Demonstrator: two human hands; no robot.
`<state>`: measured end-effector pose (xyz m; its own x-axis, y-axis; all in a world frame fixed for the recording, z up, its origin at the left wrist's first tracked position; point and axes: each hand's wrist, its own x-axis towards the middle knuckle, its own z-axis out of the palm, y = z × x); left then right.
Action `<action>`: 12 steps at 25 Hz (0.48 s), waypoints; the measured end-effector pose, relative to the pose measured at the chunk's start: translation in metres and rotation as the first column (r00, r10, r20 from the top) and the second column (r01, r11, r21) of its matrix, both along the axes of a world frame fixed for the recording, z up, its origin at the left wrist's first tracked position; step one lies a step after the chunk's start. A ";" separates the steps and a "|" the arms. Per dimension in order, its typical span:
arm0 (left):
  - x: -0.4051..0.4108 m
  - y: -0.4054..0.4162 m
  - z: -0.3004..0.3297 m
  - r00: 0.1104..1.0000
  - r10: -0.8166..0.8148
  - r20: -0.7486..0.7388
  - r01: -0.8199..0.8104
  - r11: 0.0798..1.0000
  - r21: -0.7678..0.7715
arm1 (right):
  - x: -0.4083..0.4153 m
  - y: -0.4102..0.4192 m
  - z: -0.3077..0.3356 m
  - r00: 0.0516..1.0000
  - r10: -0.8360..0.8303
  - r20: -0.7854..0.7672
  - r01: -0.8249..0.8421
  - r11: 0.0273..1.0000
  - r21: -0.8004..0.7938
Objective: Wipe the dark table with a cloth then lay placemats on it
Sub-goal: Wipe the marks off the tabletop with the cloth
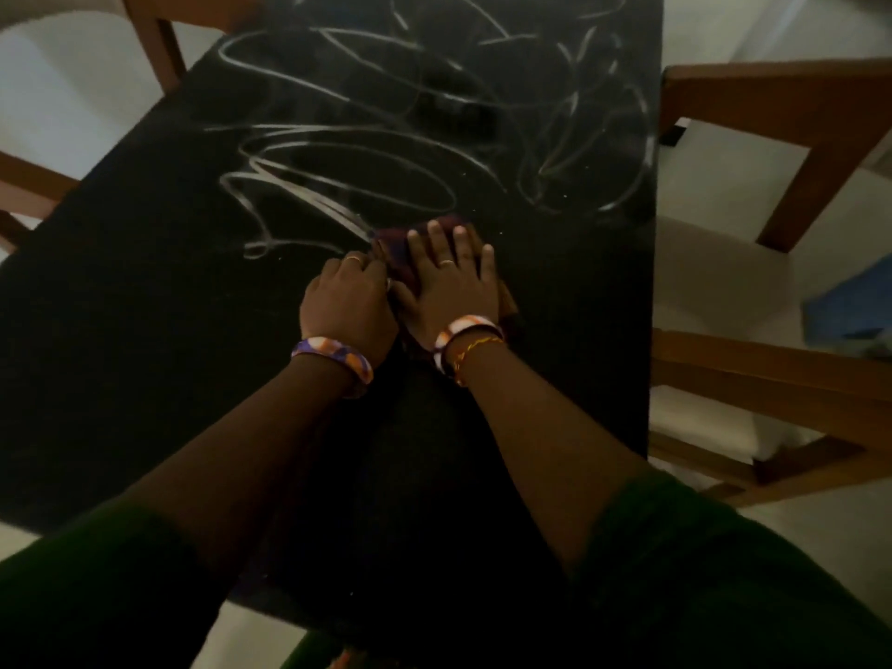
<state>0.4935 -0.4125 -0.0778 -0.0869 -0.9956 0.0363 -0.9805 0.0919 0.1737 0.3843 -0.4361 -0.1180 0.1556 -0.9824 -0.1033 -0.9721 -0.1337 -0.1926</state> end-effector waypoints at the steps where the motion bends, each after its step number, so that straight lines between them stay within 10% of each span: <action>1: -0.004 -0.004 0.001 1.000 0.008 -0.005 -0.008 1.000 -0.002 | -0.012 -0.012 0.001 1.000 -0.021 0.002 0.021 1.000 0.004; 7: -0.021 -0.018 -0.004 0.944 -0.317 -0.093 0.324 0.944 0.062 | -0.130 -0.016 0.001 0.818 -0.574 -0.045 0.575 0.818 0.000; 12: 0.025 -0.030 -0.007 0.942 -0.307 -0.133 0.309 0.951 -0.004 | -0.056 0.001 -0.001 0.862 -0.500 -0.080 0.497 0.866 -0.058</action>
